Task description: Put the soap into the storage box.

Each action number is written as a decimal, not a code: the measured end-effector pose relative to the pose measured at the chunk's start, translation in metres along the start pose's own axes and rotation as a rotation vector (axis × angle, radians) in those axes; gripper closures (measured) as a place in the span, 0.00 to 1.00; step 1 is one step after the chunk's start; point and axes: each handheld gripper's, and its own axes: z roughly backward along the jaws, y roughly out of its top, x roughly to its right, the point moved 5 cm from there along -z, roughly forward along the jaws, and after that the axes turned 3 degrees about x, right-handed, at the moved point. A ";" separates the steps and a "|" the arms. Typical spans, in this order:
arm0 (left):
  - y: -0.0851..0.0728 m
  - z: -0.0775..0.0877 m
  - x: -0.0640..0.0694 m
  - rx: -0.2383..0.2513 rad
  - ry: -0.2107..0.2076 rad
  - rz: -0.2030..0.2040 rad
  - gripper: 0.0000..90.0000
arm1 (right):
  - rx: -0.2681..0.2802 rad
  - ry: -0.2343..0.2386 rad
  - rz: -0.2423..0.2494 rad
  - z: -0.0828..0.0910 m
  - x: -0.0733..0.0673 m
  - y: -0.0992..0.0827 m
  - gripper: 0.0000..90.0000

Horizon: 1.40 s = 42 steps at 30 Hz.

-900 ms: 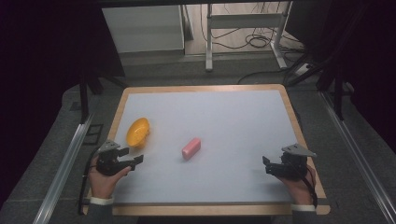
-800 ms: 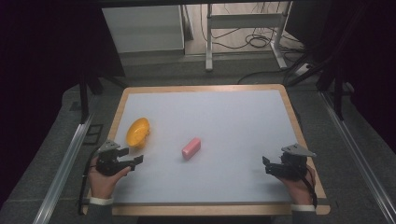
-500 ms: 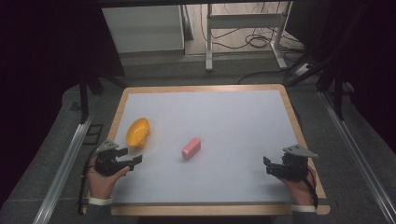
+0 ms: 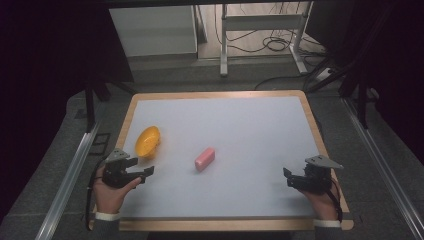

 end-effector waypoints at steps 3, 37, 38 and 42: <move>0.005 0.002 0.001 -0.001 -0.010 -0.002 0.28 | -0.002 -0.004 0.000 0.000 0.002 -0.001 0.08; 0.040 -0.010 0.025 -0.105 -0.034 -0.113 0.26 | -0.008 -0.040 -0.004 0.005 0.010 -0.003 0.08; 0.041 -0.011 0.026 -0.106 -0.037 -0.113 0.26 | -0.009 -0.041 -0.004 0.004 0.010 -0.003 0.08; 0.046 -0.016 0.032 -0.122 -0.040 -0.139 0.26 | -0.010 -0.040 -0.003 0.004 0.010 -0.003 0.08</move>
